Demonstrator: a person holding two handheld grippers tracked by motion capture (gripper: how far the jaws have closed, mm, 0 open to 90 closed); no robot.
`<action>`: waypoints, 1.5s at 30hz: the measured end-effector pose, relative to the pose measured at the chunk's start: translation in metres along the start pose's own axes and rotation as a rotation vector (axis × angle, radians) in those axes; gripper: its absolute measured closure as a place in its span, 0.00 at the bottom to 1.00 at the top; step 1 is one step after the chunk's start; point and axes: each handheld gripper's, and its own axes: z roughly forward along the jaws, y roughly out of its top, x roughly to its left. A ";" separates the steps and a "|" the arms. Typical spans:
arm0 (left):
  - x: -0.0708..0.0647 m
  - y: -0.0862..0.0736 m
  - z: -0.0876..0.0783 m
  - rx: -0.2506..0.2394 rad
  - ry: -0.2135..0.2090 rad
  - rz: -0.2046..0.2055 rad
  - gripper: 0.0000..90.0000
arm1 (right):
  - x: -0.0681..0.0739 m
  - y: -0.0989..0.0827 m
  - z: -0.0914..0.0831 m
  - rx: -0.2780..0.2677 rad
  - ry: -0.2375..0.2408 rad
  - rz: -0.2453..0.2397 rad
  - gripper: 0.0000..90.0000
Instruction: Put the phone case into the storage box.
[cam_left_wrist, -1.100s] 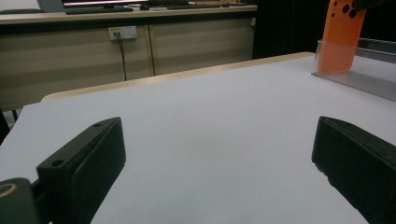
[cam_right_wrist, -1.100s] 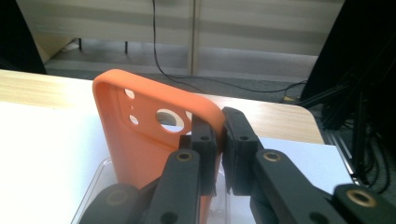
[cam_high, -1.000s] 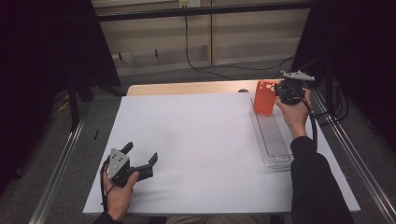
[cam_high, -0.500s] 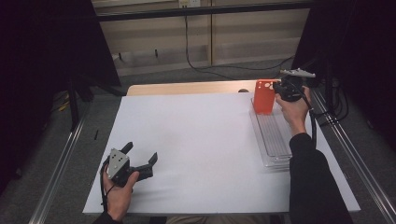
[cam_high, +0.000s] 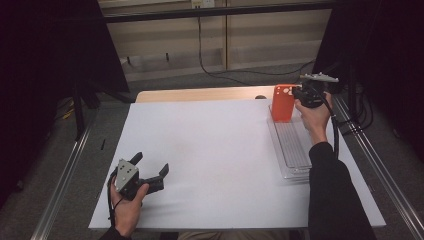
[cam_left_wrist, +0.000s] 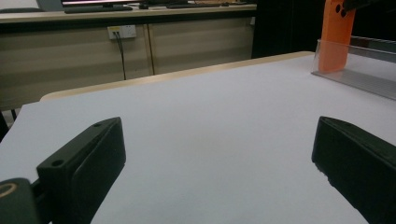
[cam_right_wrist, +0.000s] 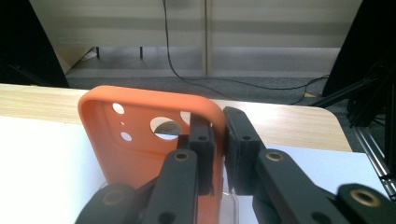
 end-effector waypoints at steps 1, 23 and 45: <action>0.000 0.000 0.000 0.001 -0.001 -0.002 0.03 | 0.000 0.000 0.000 0.000 0.000 0.000 0.91; 0.000 0.000 0.000 0.004 -0.002 0.000 0.03 | -0.004 0.000 -0.001 0.017 0.007 0.024 0.83; 0.000 0.000 0.001 0.002 0.000 -0.009 0.03 | -0.002 0.000 -0.005 0.032 0.017 0.005 0.32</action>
